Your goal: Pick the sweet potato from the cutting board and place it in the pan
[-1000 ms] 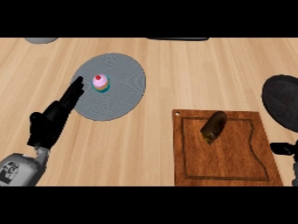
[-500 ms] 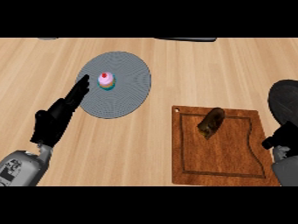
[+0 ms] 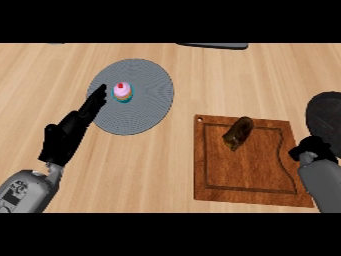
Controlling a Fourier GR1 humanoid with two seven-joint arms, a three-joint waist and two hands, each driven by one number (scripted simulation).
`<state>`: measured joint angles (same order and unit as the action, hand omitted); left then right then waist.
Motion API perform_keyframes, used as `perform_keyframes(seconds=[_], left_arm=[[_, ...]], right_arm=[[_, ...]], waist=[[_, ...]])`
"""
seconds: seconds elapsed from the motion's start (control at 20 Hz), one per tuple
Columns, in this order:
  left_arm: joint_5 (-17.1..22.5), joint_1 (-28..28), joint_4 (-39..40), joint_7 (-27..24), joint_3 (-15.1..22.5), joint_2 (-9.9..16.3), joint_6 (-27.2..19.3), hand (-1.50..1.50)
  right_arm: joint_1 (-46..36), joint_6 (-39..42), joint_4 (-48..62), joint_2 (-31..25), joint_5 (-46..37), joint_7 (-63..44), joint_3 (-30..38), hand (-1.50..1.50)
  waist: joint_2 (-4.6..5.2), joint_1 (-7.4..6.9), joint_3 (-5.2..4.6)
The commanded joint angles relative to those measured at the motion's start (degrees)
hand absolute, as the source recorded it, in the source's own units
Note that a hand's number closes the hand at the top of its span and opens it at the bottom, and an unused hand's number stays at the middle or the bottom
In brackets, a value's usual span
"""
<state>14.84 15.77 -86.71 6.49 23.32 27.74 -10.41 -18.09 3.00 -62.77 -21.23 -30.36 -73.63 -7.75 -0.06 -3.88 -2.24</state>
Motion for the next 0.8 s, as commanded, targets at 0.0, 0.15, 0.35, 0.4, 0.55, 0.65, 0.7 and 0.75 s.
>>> perform_keyframes(seconds=[0.0,0.15,0.35,0.4,0.55,0.65,0.7,0.75], left_arm=[[-0.90,-0.76,-0.41,-0.14,0.71,-0.31,-0.50,0.00],[0.47,0.67,-0.59,1.43,-0.37,-0.15,0.24,0.00],[0.09,0.04,-0.49,1.01,-1.00,0.42,-0.06,0.00],[-0.57,1.37,-0.62,2.26,0.14,-1.01,-0.89,0.00],[0.41,-0.19,-0.54,2.47,-1.41,0.70,-0.19,0.00],[-0.25,-0.61,-0.46,1.18,-1.00,0.24,-0.37,0.00],[0.42,-0.42,-0.12,1.10,-2.05,0.86,0.12,0.00],[-0.55,-0.78,-0.72,2.00,-0.53,-0.09,-0.74,0.00]], right_arm=[[-6.11,6.86,7.87,4.48,0.06,-11.70,1.23,-1.50],[-8.54,8.39,11.79,3.92,-1.60,-11.72,2.78,-1.50],[-10.75,10.53,16.22,5.05,-3.45,-11.73,4.07,-1.50],[-12.10,10.41,17.02,6.58,-3.87,-11.73,4.07,-1.50],[-12.69,11.32,19.42,7.15,-5.39,-11.73,5.30,-1.50],[-15.70,10.89,22.27,7.75,-6.91,-11.73,6.69,-1.50],[-15.74,11.52,23.25,8.32,-8.01,-11.73,6.20,-1.50],[-16.18,11.22,24.50,8.67,-8.63,-11.73,6.92,-1.50]], waist=[[0.73,-1.17,1.65],[0.67,-0.45,1.64],[0.37,0.00,1.67],[0.46,0.19,1.67],[-0.08,1.15,1.72],[0.10,0.74,1.68],[0.08,1.03,1.68],[-0.01,1.27,1.75]])
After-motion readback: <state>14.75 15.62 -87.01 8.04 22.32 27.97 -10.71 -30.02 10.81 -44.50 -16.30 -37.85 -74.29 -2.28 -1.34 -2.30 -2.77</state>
